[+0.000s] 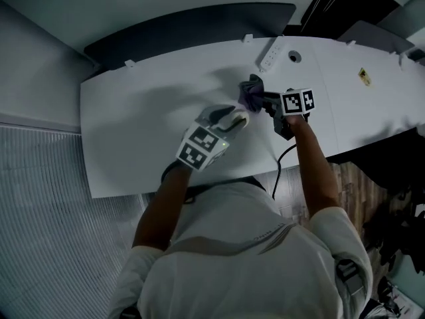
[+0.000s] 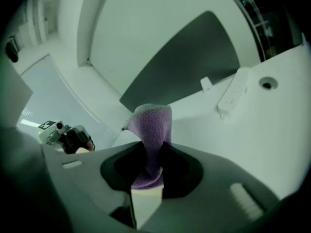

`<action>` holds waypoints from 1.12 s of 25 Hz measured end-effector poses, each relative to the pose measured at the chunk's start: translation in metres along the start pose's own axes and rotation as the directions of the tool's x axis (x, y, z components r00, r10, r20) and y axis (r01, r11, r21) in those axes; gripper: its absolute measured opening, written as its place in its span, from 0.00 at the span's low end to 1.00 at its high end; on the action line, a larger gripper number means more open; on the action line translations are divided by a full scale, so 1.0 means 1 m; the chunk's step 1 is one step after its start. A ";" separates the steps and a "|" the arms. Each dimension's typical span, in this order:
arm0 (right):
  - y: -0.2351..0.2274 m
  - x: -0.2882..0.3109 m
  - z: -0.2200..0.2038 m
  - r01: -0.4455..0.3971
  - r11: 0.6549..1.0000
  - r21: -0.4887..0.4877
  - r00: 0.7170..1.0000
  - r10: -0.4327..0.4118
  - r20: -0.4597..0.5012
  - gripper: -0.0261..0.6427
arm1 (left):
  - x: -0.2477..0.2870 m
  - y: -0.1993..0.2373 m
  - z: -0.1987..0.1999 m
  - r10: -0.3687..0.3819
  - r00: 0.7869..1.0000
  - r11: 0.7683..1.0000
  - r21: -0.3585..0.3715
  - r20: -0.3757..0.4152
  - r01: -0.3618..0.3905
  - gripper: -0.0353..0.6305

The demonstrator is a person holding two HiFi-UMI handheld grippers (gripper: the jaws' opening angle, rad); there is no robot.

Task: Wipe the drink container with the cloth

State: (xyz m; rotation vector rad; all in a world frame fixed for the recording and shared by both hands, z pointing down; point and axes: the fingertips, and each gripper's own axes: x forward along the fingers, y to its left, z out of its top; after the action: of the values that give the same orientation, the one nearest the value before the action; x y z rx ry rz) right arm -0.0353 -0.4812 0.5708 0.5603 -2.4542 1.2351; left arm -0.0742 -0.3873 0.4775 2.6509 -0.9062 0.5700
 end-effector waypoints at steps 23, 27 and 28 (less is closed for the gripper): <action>0.218 -0.199 0.023 0.562 0.800 -0.210 0.587 -0.207 0.783 0.18 | -0.198 0.009 0.083 0.303 0.858 0.947 -0.028 0.415 -0.321 0.06; 0.233 -0.200 0.026 0.584 0.778 -0.232 0.582 -0.202 0.788 0.18 | -0.205 0.001 0.088 0.285 0.859 0.947 0.013 0.425 -0.321 0.06; 0.234 -0.201 0.026 0.587 0.775 -0.235 0.583 -0.203 0.786 0.18 | -0.206 0.000 0.090 0.283 0.858 0.948 0.015 0.429 -0.319 0.06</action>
State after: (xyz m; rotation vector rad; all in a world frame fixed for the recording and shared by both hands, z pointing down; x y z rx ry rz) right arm 0.0215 -0.3361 0.3033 1.6131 -2.8030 0.1463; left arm -0.1992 -0.3140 0.3054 2.7791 -1.4708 0.0866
